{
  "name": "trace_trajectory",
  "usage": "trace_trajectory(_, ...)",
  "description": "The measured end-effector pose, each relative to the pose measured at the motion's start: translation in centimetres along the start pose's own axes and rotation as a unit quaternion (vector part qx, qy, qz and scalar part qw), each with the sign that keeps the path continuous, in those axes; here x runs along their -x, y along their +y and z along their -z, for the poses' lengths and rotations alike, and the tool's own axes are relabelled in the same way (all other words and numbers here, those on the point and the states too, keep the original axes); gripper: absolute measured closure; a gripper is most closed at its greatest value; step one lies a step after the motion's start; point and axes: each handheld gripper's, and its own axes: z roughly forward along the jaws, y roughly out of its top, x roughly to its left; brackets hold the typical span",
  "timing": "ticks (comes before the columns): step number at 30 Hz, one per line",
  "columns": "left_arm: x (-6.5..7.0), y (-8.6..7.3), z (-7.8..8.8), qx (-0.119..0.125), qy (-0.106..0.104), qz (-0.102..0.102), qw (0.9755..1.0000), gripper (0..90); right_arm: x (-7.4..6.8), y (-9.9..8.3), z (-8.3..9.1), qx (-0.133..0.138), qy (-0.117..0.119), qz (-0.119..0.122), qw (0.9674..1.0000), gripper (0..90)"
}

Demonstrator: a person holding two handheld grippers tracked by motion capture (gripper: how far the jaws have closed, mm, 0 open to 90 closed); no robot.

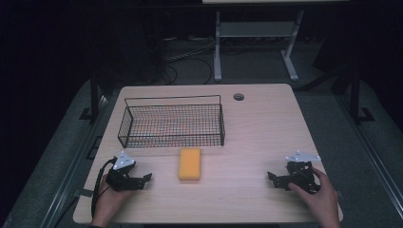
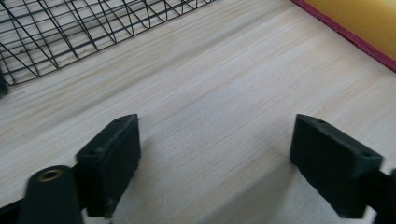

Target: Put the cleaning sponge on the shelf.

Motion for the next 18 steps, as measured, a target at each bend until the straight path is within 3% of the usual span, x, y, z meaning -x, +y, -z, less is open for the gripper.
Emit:
trace_trajectory(5,0.4,0.8,0.6,0.010,-0.005,-0.004,0.9999,28.2,0.0,0.0,0.0,0.000,0.000,0.000,1.0000,0.0)
trace_trajectory(18,1.0,2.7,-0.2,-0.010,-0.041,0.000,0.9991,62.4,0.0,0.0,0.0,0.000,0.000,0.001,1.0000,0.0)
